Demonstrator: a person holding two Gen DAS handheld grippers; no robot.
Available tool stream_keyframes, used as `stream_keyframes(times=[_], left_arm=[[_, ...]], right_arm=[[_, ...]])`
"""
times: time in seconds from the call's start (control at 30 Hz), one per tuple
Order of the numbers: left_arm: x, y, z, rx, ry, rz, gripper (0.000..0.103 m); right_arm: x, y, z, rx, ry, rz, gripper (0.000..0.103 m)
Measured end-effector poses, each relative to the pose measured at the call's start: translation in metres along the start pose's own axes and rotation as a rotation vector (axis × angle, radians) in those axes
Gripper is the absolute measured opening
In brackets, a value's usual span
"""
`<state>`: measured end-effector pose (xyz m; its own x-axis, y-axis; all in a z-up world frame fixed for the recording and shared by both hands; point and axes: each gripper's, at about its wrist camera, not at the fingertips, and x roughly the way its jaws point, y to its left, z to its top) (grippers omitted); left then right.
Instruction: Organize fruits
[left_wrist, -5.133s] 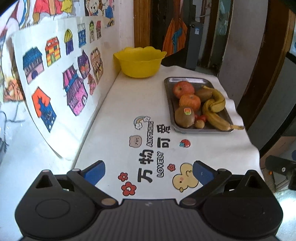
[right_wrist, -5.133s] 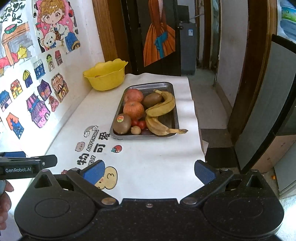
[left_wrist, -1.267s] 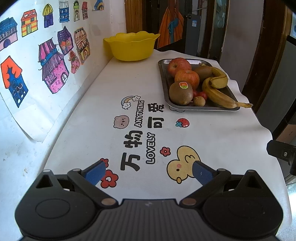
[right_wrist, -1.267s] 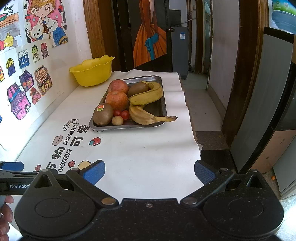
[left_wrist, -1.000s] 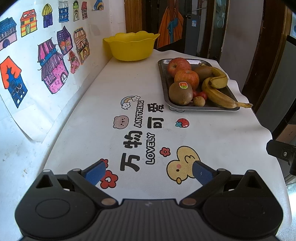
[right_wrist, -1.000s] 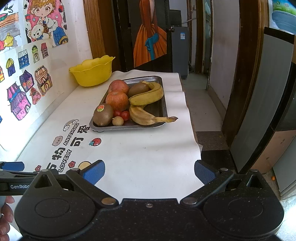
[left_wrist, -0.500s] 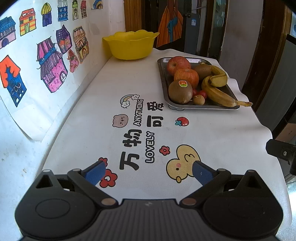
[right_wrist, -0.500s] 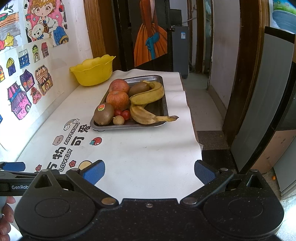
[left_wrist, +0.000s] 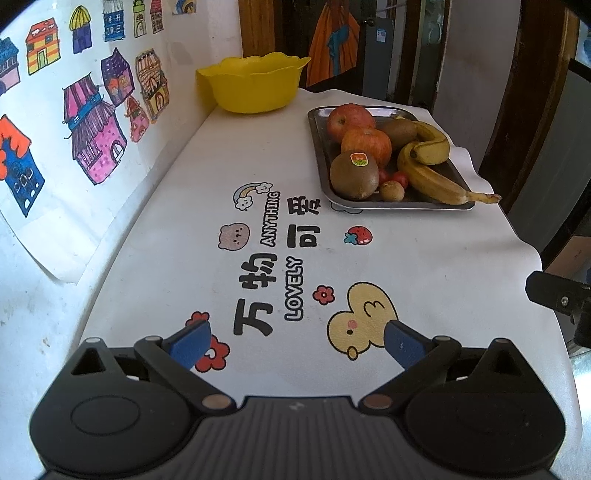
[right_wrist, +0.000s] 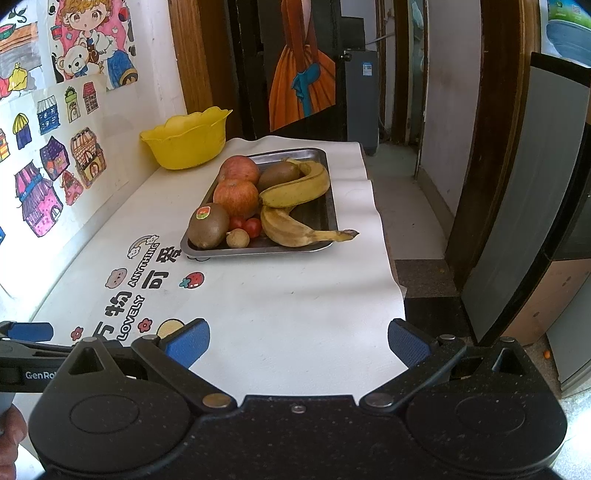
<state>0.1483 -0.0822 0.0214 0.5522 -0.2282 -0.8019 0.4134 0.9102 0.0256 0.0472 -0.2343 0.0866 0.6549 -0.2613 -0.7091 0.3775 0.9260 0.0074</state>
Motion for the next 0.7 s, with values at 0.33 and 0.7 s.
stream_keyframes(times=[0.33, 0.7], left_arm=[[0.0014, 0.0020, 0.0005, 0.001, 0.007, -0.005, 0.102], [0.0033, 0.0030, 0.0014, -0.001, 0.012, -0.004, 0.102]], right_arm=[[0.0012, 0.0006, -0.0002, -0.003, 0.004, 0.004, 0.102], [0.0040, 0.0009, 0.0014, -0.010, 0.011, 0.009, 0.102]])
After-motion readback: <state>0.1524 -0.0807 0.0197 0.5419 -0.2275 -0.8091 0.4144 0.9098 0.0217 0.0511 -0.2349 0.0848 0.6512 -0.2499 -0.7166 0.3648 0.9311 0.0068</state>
